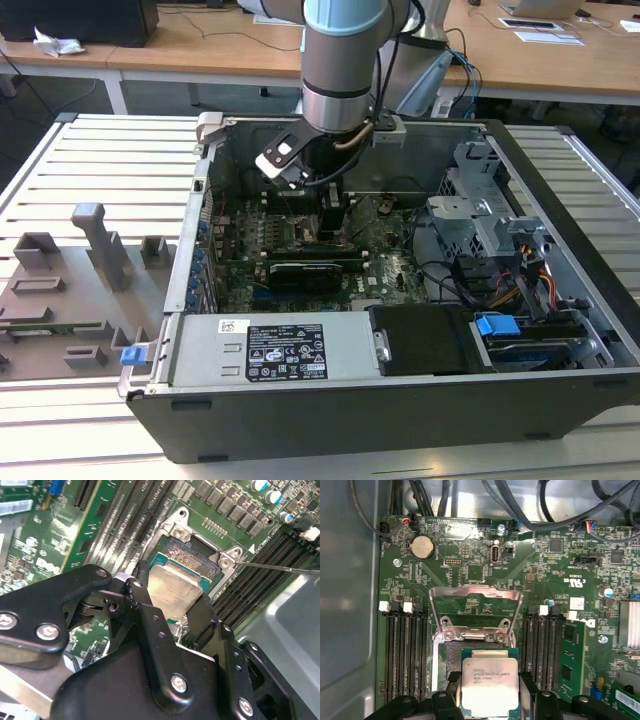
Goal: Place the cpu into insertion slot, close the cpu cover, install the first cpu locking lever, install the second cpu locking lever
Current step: 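Place the cpu into insertion slot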
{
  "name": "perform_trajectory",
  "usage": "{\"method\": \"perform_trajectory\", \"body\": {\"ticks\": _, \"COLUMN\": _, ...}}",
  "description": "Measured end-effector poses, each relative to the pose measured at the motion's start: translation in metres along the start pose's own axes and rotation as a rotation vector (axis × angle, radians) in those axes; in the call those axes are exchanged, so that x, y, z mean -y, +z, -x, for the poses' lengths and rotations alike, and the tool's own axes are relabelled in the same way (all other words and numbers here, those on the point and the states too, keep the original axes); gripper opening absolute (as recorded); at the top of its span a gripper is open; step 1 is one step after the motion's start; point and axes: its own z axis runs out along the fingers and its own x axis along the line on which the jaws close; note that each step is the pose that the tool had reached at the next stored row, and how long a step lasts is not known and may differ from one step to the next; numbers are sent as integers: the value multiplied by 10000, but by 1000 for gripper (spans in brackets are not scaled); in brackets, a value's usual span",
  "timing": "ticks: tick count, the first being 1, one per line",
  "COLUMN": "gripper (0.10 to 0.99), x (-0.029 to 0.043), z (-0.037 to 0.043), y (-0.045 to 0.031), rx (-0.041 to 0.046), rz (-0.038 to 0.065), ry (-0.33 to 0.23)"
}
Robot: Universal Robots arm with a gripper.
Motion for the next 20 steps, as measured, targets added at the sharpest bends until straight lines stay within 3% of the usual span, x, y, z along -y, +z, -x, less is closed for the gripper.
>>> {"method": "perform_trajectory", "body": {"ticks": 2, "gripper": 545, "x": 1, "z": -48, "y": 32, "rx": -3, "rz": 1, "ry": 1}}
{"method": "perform_trajectory", "body": {"ticks": 13, "gripper": 545, "x": 24, "z": -56, "y": 146, "rx": -1, "rz": 0, "ry": 33}}
{"method": "perform_trajectory", "body": {"ticks": 20, "gripper": 545, "x": 34, "z": -104, "y": 190, "rx": 1, "rz": -2, "ry": 177}}
